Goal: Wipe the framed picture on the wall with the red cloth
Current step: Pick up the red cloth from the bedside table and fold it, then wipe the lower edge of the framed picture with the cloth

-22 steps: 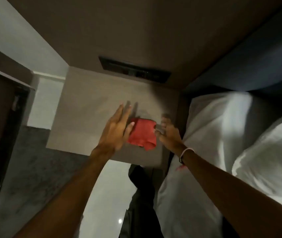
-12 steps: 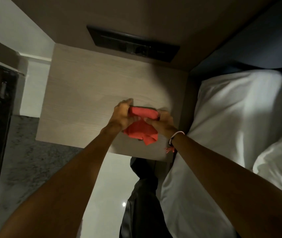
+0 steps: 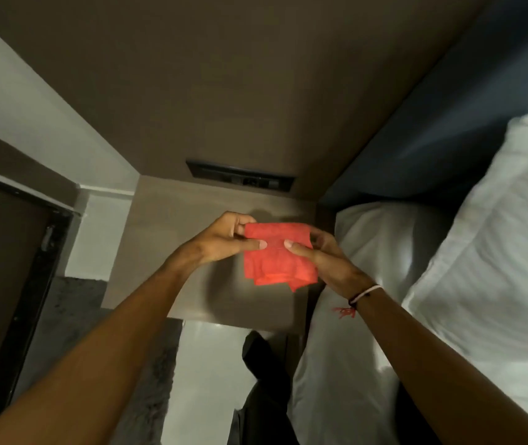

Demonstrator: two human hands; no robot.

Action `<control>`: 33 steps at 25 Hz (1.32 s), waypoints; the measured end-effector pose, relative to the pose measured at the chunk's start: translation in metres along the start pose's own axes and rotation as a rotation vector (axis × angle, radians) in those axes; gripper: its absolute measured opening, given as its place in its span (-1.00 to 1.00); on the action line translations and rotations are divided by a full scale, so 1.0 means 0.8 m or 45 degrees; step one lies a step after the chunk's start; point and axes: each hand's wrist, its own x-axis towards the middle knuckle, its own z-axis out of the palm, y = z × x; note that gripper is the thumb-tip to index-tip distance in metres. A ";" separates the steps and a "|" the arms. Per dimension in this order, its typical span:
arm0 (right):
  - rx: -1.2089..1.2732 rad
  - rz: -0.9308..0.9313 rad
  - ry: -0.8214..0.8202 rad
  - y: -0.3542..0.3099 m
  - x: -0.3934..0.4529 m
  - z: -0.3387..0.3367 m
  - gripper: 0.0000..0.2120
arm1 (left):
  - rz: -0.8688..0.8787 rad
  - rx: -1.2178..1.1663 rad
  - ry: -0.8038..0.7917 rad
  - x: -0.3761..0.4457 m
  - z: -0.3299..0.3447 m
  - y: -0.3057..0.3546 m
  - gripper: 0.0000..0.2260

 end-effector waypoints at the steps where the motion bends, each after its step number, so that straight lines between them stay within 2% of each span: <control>1: 0.053 -0.057 0.005 -0.035 -0.018 -0.008 -0.63 | 0.060 0.003 -0.009 -0.011 -0.007 0.039 -0.75; 4: 0.099 -0.263 0.017 -0.133 -0.081 -0.034 -0.65 | 0.216 0.047 -0.054 -0.045 -0.020 0.161 -0.89; 11: 0.057 -0.849 0.232 -0.355 -0.268 -0.112 -0.69 | 0.702 0.280 -0.175 -0.137 0.014 0.485 -0.83; 14: 0.099 -1.008 0.422 -0.434 -0.360 -0.146 -0.69 | 0.925 0.389 -0.263 -0.179 0.059 0.615 -0.84; 17: 0.161 -1.173 0.621 -0.503 -0.440 -0.180 -0.58 | 1.162 0.438 -0.286 -0.222 0.108 0.732 -0.60; 19: 0.164 -1.332 0.716 -0.549 -0.486 -0.201 -0.69 | 1.338 0.435 -0.233 -0.252 0.133 0.804 -0.47; 22: 0.075 -1.599 0.941 -0.613 -0.555 -0.229 -0.71 | 1.625 0.496 -0.119 -0.301 0.161 0.908 -0.48; 23: 0.026 -1.704 1.049 -0.631 -0.576 -0.238 -0.70 | 1.746 0.520 -0.055 -0.315 0.166 0.939 -0.52; 25: -0.086 -1.932 1.192 -0.672 -0.614 -0.258 -0.70 | 2.058 0.609 0.196 -0.342 0.170 1.009 -0.65; 27: -0.238 -2.118 1.322 -0.716 -0.643 -0.279 -0.69 | 2.402 0.727 0.605 -0.363 0.165 1.083 -0.75; 29: -0.386 -2.247 1.510 -0.766 -0.659 -0.299 -0.64 | 2.593 0.946 1.111 -0.381 0.153 1.159 -0.67; 31: -0.640 -2.380 1.862 -0.823 -0.663 -0.314 -0.52 | 2.473 1.301 1.557 -0.389 0.142 1.229 -0.53; 33: -0.997 -2.443 2.322 -0.889 -0.657 -0.322 -0.45 | 2.218 1.642 1.771 -0.379 0.136 1.279 -0.43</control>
